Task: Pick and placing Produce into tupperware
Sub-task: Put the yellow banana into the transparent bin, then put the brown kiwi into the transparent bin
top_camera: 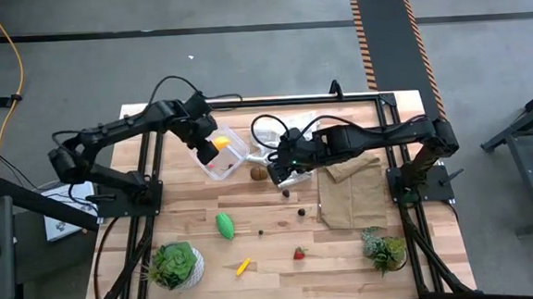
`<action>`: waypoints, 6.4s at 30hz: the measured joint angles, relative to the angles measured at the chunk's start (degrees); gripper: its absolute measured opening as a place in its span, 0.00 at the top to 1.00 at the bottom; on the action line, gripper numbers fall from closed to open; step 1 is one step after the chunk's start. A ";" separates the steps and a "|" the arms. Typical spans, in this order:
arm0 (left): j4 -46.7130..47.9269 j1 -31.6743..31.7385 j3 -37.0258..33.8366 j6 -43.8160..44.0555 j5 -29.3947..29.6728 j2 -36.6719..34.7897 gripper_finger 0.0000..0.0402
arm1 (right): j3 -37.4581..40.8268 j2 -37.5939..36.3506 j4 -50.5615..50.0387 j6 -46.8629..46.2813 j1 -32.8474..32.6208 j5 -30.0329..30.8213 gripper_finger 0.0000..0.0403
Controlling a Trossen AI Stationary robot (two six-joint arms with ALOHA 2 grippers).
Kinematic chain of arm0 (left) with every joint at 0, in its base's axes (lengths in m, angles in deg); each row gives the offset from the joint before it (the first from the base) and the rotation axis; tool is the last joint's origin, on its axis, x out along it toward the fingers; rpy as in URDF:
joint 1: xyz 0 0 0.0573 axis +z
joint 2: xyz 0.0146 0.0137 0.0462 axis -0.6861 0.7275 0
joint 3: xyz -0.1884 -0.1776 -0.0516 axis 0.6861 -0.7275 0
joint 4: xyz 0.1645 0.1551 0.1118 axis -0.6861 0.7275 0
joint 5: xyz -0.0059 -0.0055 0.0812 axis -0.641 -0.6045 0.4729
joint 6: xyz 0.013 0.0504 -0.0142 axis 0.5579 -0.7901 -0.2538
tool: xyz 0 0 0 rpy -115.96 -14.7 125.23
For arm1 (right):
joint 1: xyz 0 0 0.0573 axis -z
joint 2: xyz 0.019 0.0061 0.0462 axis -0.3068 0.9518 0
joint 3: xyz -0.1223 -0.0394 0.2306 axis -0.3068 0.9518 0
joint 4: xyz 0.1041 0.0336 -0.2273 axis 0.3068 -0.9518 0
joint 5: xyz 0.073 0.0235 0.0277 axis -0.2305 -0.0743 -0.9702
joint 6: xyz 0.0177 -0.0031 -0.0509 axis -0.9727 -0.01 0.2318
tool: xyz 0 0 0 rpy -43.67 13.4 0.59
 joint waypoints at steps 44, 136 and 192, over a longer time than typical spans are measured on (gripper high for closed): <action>-3.69 -3.42 1.45 -0.37 -0.19 11.15 0.52 | 0.00 -0.02 -1.16 2.54 -0.63 2.21 0.37; -2.29 -23.24 32.90 -14.58 10.22 34.08 0.41 | 0.00 -19.01 -35.45 -12.87 -15.76 22.74 0.37; 6.39 -23.29 33.90 -16.43 7.59 43.05 0.40 | 0.00 -18.99 -35.23 -12.43 -15.76 24.65 0.37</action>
